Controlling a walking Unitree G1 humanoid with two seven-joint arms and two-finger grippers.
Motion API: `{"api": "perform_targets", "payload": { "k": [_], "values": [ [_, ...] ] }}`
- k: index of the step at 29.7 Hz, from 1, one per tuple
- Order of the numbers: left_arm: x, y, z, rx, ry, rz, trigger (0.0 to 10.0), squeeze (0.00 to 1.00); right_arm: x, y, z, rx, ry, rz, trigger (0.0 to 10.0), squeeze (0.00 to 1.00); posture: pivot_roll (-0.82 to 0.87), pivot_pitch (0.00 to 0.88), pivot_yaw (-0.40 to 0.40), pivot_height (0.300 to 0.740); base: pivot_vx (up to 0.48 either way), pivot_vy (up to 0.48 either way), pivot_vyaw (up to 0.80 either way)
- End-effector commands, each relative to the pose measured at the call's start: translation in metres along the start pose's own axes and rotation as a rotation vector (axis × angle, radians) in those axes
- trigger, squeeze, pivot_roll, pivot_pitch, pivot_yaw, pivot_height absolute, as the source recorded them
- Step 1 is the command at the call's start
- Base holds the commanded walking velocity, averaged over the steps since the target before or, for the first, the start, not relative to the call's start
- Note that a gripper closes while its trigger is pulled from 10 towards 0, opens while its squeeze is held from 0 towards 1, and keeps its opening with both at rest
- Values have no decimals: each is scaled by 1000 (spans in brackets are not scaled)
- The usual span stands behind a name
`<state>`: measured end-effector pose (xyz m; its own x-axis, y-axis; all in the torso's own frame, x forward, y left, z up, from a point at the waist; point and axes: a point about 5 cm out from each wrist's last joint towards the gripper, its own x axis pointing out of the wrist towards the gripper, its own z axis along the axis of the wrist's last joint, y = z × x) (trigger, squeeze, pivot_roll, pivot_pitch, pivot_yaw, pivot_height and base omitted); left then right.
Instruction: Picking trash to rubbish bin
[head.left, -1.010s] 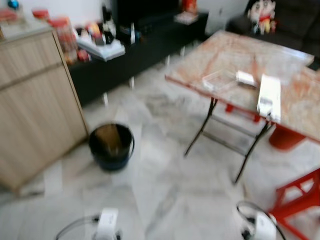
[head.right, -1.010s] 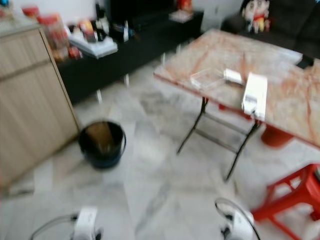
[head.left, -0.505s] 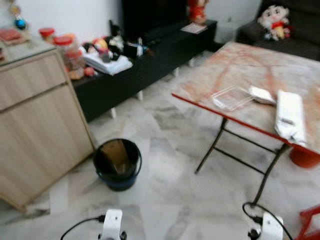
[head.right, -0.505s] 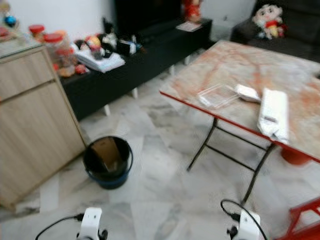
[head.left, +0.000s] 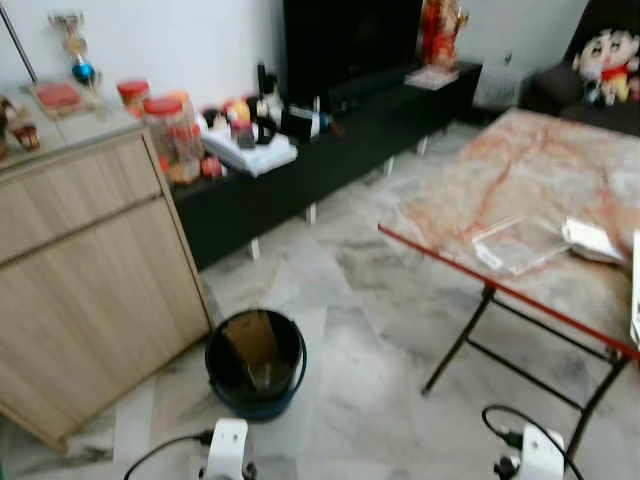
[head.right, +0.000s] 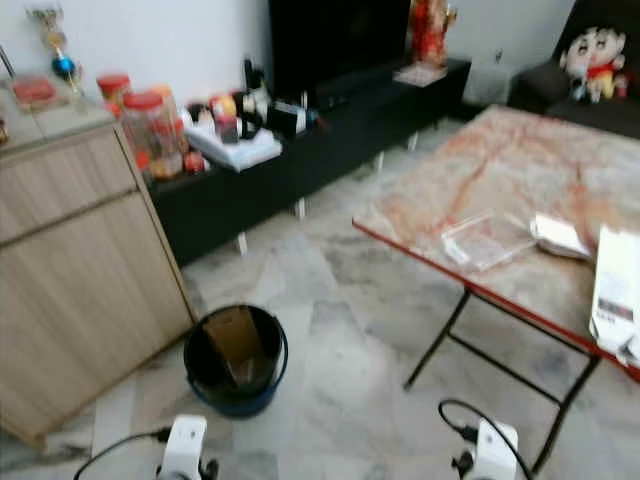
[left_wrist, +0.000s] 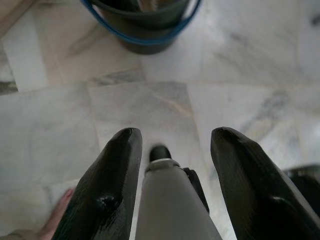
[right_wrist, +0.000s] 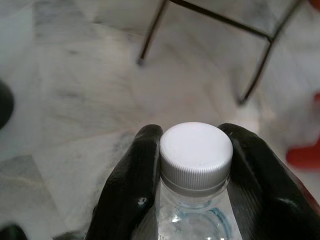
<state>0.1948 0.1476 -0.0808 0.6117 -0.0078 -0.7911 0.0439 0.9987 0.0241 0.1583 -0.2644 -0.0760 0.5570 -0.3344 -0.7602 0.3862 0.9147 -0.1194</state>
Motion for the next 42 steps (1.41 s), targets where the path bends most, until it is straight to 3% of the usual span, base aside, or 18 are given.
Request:
{"api": "perform_targets", "payload": {
  "k": [1,11,19,36,42],
  "values": [
    [-2,7,-9,25,27,14,10000,0,2,10,9,-4,-30,25,10000,0,-72,0,-66,740,431,0,800],
    [-2,9,-8,19,25,23,10000,0,2,11,8,2,-21,23,10000,0,-65,0,-68,740,429,0,179],
    [-1,10,-6,19,21,24,10000,0,2,13,8,10,-24,32,10000,0,-63,0,-68,740,419,0,641],
    [-1,7,-4,13,15,24,10000,0,2,12,10,8,-25,45,10000,0,-67,9,-76,740,407,0,0],
    [-1,7,-3,3,2,31,10000,0,2,13,11,0,-28,53,10000,0,-67,20,-81,740,0,0,482]
  ]
}}
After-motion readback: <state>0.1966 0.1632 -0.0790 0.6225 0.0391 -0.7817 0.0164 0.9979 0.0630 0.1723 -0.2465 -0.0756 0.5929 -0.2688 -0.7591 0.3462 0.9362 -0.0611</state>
